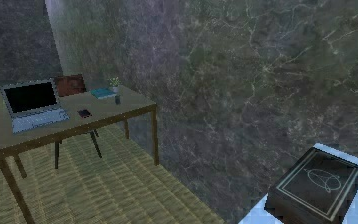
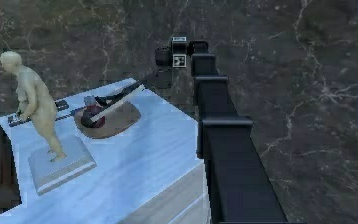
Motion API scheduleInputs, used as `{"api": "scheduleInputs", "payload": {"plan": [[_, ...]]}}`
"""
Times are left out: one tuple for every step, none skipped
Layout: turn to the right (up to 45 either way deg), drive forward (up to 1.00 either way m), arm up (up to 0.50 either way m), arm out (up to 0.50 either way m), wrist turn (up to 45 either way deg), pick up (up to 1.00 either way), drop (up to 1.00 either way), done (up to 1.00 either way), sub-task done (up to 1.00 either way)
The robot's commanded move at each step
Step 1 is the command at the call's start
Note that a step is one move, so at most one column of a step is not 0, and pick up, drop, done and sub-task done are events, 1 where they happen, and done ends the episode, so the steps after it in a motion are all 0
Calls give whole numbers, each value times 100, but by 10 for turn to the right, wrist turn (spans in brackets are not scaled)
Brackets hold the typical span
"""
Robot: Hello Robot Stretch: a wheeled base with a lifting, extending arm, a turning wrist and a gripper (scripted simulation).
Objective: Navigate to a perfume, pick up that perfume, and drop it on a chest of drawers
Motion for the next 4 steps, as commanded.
{"api": "scheduleInputs", "payload": {"plan": [[0,0,-12,0,0,0,0,0,0],[0,0,0,0,0,0,100,0,0],[0,0,0,-10,0,0,0,0,0],[0,0,0,0,0,0,0,100,0]]}}
